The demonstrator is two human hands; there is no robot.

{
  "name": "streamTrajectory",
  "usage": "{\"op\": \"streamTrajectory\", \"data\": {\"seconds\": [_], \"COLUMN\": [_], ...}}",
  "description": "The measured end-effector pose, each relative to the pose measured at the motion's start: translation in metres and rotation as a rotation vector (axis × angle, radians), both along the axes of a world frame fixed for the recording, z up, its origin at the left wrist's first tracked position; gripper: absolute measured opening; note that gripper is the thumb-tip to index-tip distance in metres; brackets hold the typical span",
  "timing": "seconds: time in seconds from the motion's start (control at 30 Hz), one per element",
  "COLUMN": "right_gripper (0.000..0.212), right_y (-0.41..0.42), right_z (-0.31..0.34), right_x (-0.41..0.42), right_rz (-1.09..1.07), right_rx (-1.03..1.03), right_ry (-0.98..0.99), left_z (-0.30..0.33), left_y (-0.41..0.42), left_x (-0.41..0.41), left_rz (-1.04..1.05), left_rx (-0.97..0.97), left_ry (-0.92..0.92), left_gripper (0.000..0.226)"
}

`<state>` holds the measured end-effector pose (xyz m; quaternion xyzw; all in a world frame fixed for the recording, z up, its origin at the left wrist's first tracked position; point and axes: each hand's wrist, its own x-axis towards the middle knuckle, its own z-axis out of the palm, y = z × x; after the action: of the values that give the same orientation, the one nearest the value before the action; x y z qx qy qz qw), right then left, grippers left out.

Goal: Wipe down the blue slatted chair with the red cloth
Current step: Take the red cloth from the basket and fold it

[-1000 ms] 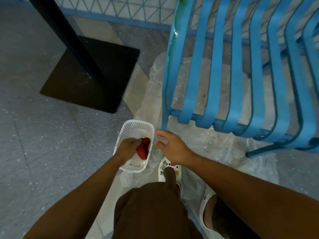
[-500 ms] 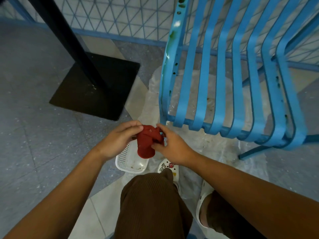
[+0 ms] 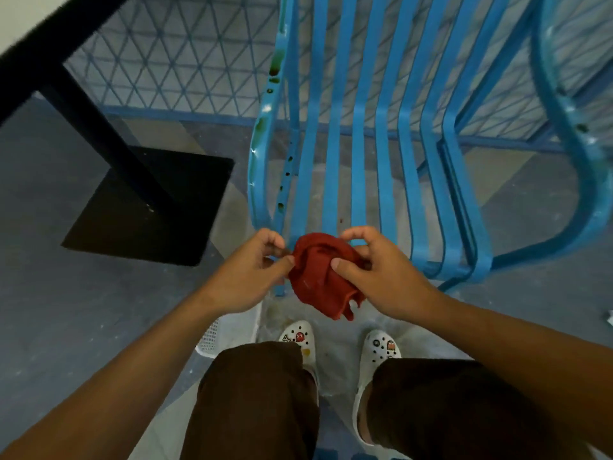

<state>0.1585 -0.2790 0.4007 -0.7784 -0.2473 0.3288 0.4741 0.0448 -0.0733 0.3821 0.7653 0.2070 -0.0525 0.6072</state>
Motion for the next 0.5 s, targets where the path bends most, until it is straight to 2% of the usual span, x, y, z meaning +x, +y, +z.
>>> {"op": "streamTrajectory", "data": {"seconds": [0.07,0.2,0.37,0.5], "right_gripper": [0.029,0.027,0.053,0.062], "right_y": [-0.013,-0.033,-0.052,-0.060], "right_z": [0.010,0.015,0.013,-0.002], "right_x": [0.002,0.005,0.014,0.037], "right_rz": [-0.057,-0.148,-0.143,-0.142], "right_rx": [0.017,0.069,0.039,0.042], "right_ry": [-0.017,-0.136,-0.356,-0.351], "left_z": [0.013,0.030,0.032,0.028], "left_y": [-0.016,-0.048,-0.079,-0.091], "left_x": [0.011,0.032,0.062,0.089], "left_rz": [-0.015,-0.041,0.019,-0.038], "left_rx": [-0.114,-0.381,-0.548,-0.597], "left_ry": [-0.007,0.011,0.021,0.041], "left_gripper": [0.012,0.031,0.040,0.035]}}
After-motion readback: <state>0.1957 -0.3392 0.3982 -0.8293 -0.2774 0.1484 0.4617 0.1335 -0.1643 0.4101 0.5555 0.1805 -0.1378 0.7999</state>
